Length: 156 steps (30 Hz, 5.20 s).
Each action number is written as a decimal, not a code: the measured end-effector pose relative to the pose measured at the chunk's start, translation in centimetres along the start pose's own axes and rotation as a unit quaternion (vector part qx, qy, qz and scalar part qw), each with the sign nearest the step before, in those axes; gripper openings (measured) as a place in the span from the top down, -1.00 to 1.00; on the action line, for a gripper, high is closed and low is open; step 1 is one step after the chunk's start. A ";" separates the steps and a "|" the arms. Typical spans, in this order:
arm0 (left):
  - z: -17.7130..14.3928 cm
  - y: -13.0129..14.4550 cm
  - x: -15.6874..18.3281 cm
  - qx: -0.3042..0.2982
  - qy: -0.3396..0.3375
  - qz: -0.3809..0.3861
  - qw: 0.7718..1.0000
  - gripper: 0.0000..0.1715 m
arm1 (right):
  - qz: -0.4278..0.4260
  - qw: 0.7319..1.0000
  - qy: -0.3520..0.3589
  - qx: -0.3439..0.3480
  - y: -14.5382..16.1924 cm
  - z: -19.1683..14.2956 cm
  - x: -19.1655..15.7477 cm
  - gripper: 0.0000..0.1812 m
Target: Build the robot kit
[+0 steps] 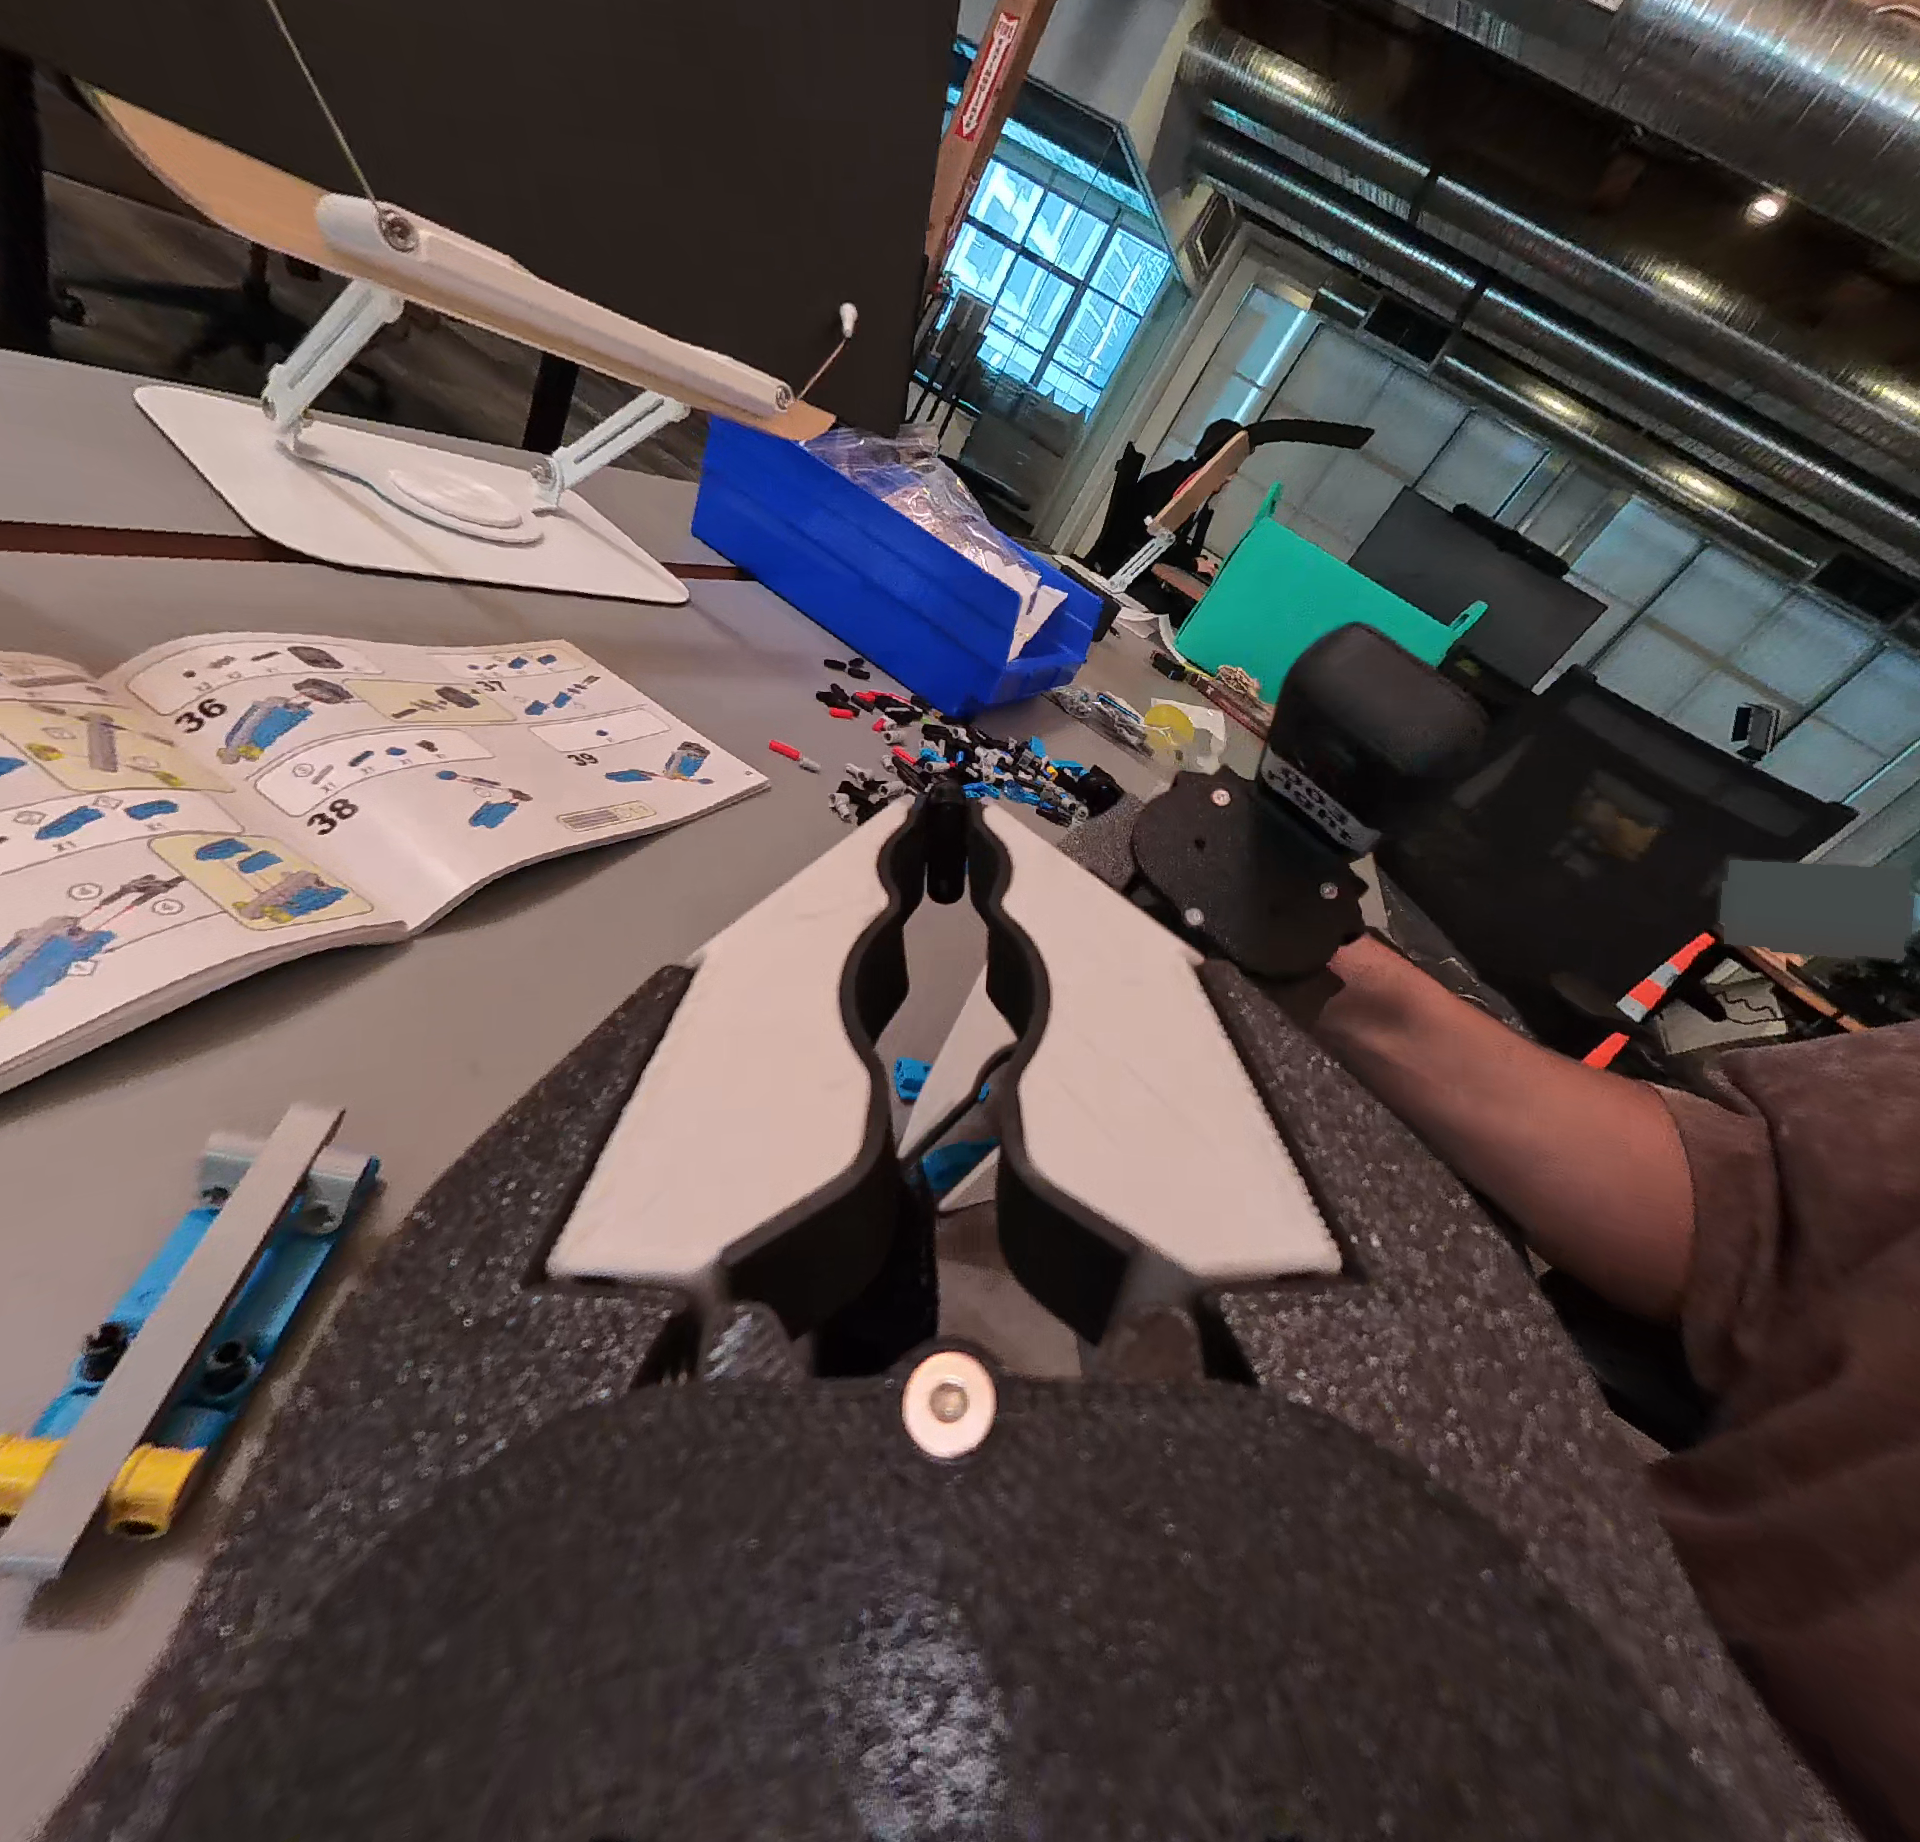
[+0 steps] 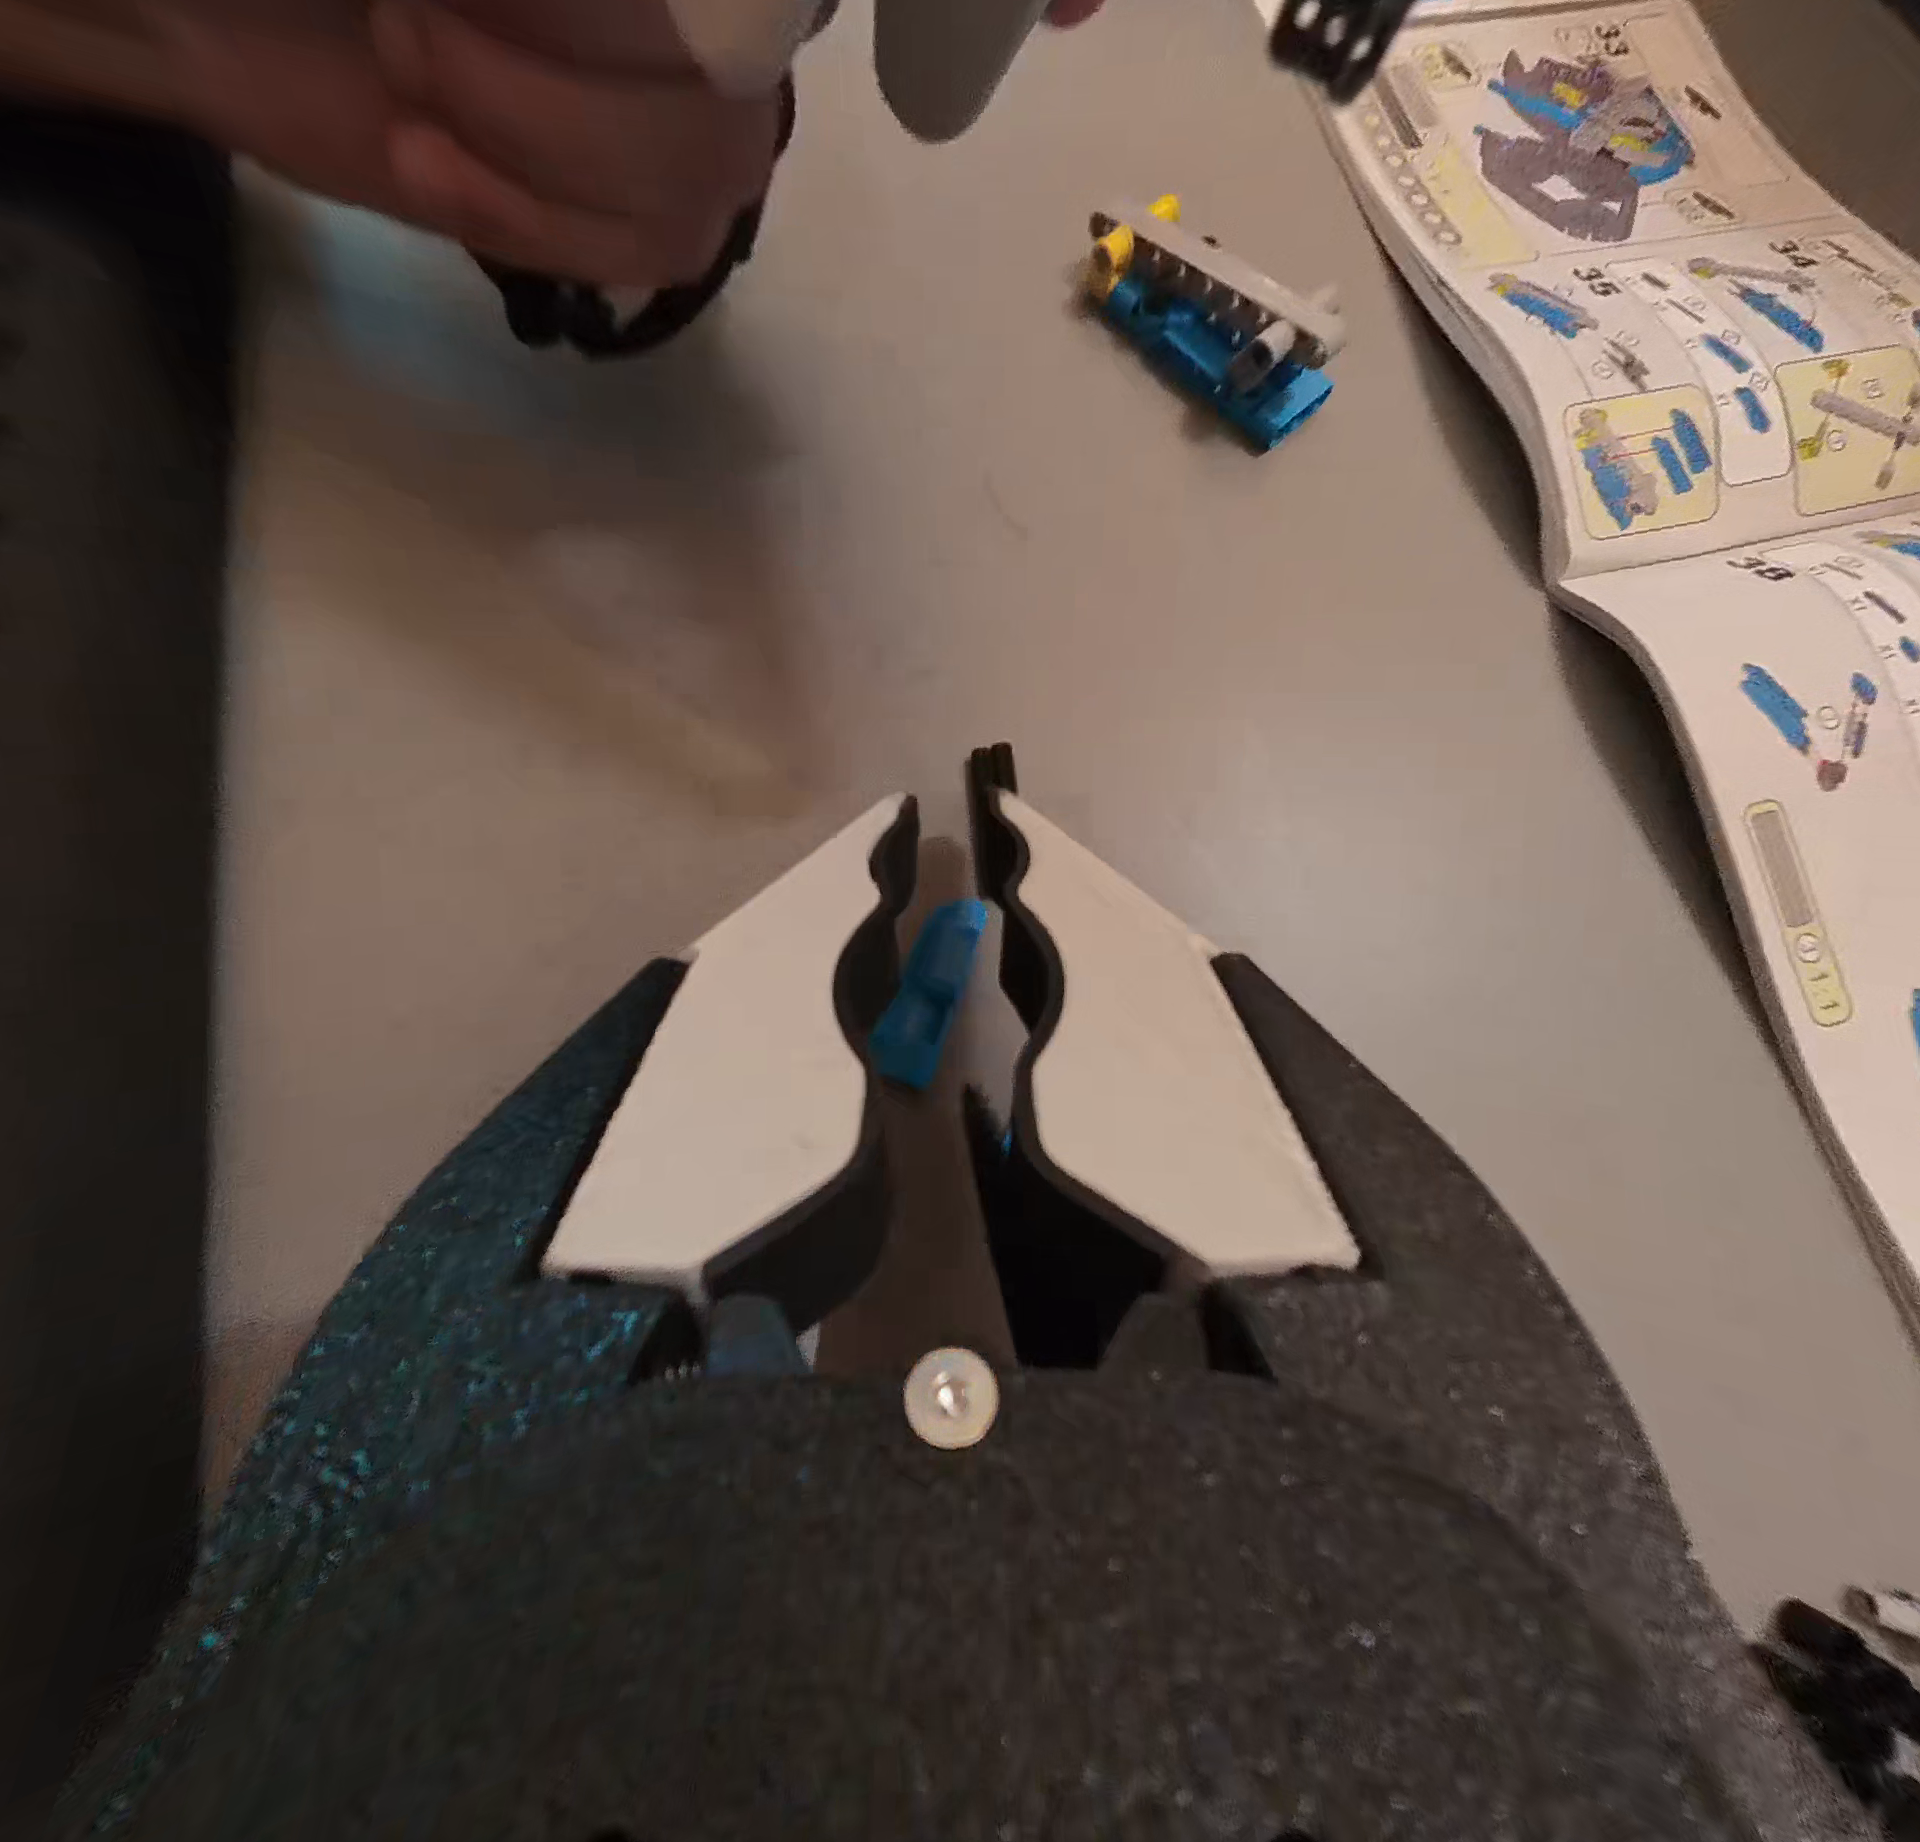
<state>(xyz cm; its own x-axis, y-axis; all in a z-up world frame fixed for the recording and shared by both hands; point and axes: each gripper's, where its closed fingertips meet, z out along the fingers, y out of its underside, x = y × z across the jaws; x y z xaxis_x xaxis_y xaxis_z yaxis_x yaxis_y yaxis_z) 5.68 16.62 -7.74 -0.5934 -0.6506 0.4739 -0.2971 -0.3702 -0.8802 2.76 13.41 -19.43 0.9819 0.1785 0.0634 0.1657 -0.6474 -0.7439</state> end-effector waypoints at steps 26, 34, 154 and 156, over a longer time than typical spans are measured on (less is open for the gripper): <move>0.6 1.0 -0.1 -0.030 -0.007 0.043 0.999 0.92 | 0.017 0.996 -0.017 -0.089 0.8 0.3 -0.5 0.84; 0.8 2.2 -1.0 -0.063 -0.042 0.064 0.995 0.93 | 0.012 0.995 -0.020 -0.099 1.1 0.7 -0.9 0.86; -1.8 1.8 8.2 -0.085 0.338 -0.197 0.917 0.94 | -0.019 0.948 -0.124 0.292 -9.8 -10.0 -2.7 0.97; -1.6 2.0 8.1 -0.090 0.330 -0.190 0.920 0.94 | -0.018 0.950 -0.121 0.288 -9.7 -9.9 -2.7 0.97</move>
<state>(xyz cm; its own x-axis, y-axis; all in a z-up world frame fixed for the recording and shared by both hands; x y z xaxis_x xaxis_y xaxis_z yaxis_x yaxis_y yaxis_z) -0.92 11.70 -5.74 -0.7290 0.0699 0.6809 -0.6606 -0.3325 -0.6731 -0.55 11.90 -5.83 0.9155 0.4022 -0.0068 0.0528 -0.1369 -0.9892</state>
